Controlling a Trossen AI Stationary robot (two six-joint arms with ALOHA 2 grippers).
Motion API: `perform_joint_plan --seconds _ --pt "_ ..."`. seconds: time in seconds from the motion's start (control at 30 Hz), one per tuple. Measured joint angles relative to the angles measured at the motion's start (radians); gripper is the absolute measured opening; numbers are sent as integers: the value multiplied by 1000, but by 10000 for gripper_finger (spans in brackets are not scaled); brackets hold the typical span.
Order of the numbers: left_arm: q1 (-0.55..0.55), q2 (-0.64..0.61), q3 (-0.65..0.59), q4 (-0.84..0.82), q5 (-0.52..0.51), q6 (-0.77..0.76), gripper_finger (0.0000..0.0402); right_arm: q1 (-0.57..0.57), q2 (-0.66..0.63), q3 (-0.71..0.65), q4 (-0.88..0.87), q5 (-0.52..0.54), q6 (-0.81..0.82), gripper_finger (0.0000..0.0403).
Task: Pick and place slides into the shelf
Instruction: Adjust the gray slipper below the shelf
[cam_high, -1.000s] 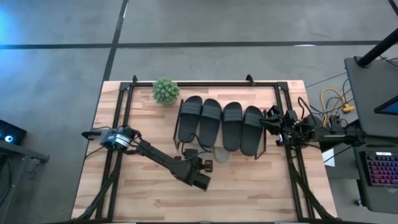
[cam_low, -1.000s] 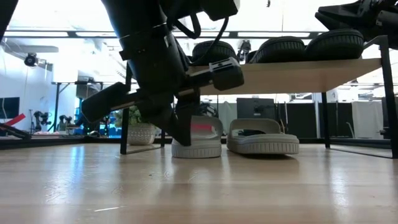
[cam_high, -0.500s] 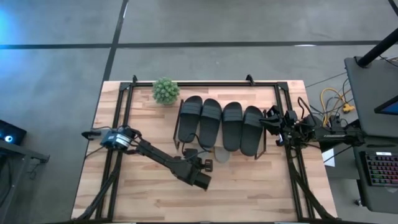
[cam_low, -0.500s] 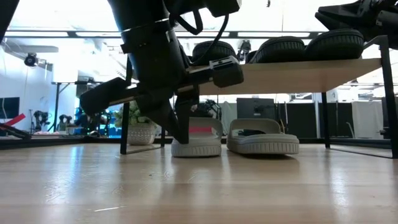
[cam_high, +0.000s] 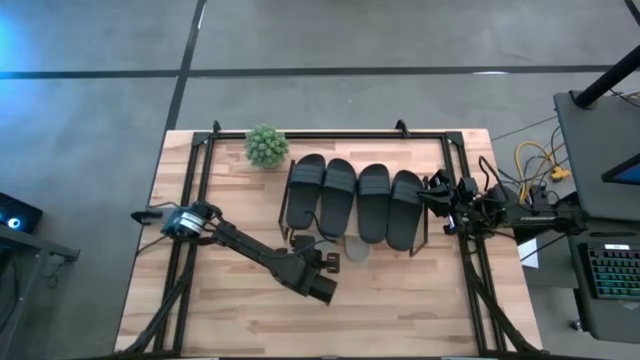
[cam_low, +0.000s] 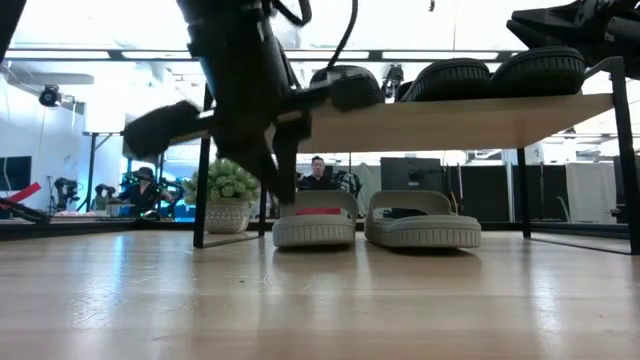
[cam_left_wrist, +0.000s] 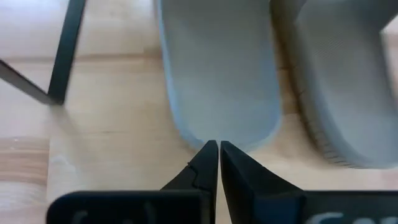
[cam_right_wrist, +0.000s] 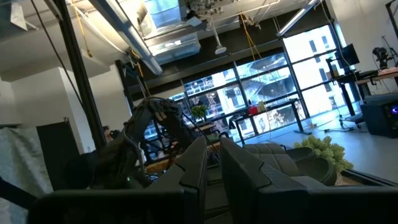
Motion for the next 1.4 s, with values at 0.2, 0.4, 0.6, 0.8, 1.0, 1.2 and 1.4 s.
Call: perform_joint_plan --seconds 0.2,0.4,0.6,0.8,1.0,1.2,1.4 --pt "-1 -46 23 10 -32 2 4 0 0 0 0 0 0 38" --pt "4 -1 97 18 84 46 4 0 0 0 0 0 0 38" --pt "16 18 149 40 105 106 4 0 0 0 0 0 0 38" --pt "53 19 136 81 118 186 4 0 0 0 0 0 0 38" --pt "84 19 96 138 141 221 4 0 0 0 0 0 0 38" --pt "92 16 47 250 146 245 4 0 0 0 0 0 0 38" --pt "93 19 37 244 161 245 4 0 0 0 0 0 0 38"
